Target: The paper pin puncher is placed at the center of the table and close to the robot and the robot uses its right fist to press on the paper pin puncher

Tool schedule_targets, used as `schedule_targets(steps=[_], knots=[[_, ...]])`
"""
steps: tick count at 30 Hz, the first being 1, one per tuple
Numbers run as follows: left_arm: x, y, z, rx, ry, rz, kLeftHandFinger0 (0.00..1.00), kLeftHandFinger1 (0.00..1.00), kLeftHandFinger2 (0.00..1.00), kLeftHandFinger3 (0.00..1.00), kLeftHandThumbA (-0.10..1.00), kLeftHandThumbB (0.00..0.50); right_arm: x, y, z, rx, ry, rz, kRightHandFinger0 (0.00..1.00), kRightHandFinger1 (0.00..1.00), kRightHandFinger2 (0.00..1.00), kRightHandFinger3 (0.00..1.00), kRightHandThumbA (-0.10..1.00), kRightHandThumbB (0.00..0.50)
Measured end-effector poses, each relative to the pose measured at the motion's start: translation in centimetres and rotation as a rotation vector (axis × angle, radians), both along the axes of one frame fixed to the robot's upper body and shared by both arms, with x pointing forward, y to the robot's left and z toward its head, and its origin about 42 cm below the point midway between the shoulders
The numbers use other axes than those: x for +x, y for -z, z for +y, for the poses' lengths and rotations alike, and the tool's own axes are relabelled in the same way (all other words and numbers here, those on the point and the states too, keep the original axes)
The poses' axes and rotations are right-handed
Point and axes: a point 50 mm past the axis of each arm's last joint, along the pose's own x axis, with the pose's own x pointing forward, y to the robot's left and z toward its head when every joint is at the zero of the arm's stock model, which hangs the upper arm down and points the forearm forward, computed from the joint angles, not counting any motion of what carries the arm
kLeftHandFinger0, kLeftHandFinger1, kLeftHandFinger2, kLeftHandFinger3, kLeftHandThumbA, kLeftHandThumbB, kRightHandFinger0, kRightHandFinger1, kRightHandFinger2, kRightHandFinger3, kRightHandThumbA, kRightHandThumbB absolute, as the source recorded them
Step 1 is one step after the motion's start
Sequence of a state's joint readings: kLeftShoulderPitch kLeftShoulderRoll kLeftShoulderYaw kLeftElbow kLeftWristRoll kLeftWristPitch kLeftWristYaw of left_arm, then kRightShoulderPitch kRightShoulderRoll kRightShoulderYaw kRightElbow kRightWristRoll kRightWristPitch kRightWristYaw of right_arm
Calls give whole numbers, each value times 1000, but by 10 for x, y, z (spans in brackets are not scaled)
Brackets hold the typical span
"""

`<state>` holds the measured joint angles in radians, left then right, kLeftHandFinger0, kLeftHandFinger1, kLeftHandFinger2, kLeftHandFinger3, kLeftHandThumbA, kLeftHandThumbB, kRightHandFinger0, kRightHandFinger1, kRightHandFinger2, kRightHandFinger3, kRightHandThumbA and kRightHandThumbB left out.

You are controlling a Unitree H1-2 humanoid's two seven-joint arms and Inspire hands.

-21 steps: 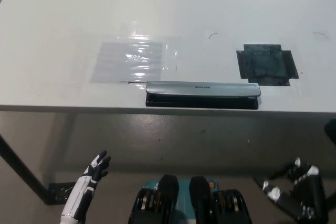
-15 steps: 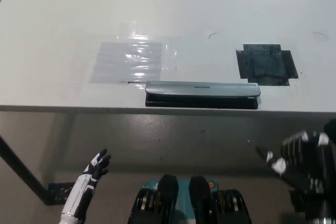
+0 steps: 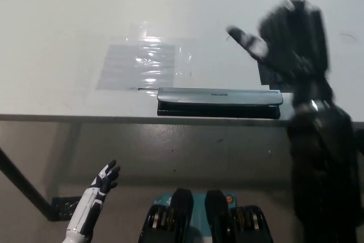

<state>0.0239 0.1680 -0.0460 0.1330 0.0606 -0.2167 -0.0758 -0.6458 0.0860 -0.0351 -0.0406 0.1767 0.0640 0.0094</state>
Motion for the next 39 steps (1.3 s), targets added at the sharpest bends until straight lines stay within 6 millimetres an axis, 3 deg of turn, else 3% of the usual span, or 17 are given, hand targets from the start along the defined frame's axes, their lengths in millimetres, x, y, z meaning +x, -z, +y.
schedule_targets(steps=[3, 5, 7, 8, 9, 11, 13, 15, 19, 21, 23, 26, 28, 32, 33, 37, 39], knots=[[3, -2, 0, 4, 4, -8, 1000, 1000, 1000, 1000, 1000, 289, 28, -7, 24, -18, -42, 61, 0, 0, 149, 8, 1000, 87], [4, -3, 1, 7, 8, -11, 1000, 1000, 1000, 1000, 1000, 295, 43, -7, 38, -39, -63, 107, 0, 2, 187, 9, 1000, 72], [6, -5, 1, 8, 10, -15, 1000, 1000, 1000, 1000, 1000, 319, 58, -2, 54, -69, -80, 164, 0, 104, 342, 125, 1000, 71], [7, -5, 1, 9, 11, -17, 1000, 1000, 1000, 1000, 1000, 320, 63, 1, 60, -81, -85, 192, 20, 162, 411, 197, 1000, 27], [7, -6, 1, 10, 12, -19, 1000, 1000, 1000, 1000, 1000, 320, 67, 6, 64, -87, -86, 218, 0, 185, 432, 227, 1000, 57], [8, -7, 1, 11, 15, -21, 1000, 1000, 1000, 1000, 1000, 322, 77, 19, 75, -109, -89, 282, 0, 177, 424, 235, 1000, 37], [8, -7, 1, 11, 19, -21, 1000, 1000, 1000, 1000, 1000, 320, 83, 31, 81, -128, -84, 329, 0, 188, 418, 257, 995, 54], [9, -8, 1, 11, 22, -21, 1000, 1000, 1000, 1000, 1000, 319, 88, 46, 85, -140, -79, 378, 36, 205, 406, 218, 987, 45], [10, -9, 1, 14, 23, -26, 1000, 1000, 1000, 1000, 1000, 312, 92, 74, 88, -146, -69, 451, 74, 257, 453, 338, 1000, 47], [11, -10, 1, 15, 24, -30, 1000, 1000, 1000, 1000, 1000, 320, 92, 86, 89, -148, -61, 478, 5, 185, 397, 279, 1000, 45], [12, -11, 1, 16, 25, -33, 1000, 1000, 1000, 1000, 1000, 321, 92, 96, 88, -150, -54, 497, 0, 121, 335, 207, 1000, 81], [13, -12, 2, 18, 26, -35, 1000, 1000, 1000, 1000, 1000, 323, 91, 109, 86, -151, -43, 517, 0, 63, 287, 161, 1000, 52], [13, -12, 2, 20, 26, -36, 1000, 1000, 1000, 1000, 1000, 325, 89, 119, 83, -145, -33, 527, 0, 116, 328, 218, 1000, 118], [13, -13, 3, 22, 26, -35, 1000, 1000, 1000, 1000, 1000, 346, 85, 134, 72, -133, -10, 530, 0, 17, 237, 173, 1000, 204], [13, -13, 3, 23, 26, -35, 1000, 1000, 1000, 1000, 1000, 355, 84, 137, 69, -131, -6, 529, 0, 18, 232, 167, 1000, 246], [13, -13, 4, 26, 27, -34, 1000, 1000, 1000, 1000, 1000, 356, 82, 143, 56, -113, 15, 507, 0, 27, 241, 176, 1000, 270], [13, -13, 5, 28, 27, -34, 1000, 1000, 1000, 1000, 1000, 347, 80, 145, 52, -105, 21, 493, 0, 40, 275, 210, 1000, 231]])
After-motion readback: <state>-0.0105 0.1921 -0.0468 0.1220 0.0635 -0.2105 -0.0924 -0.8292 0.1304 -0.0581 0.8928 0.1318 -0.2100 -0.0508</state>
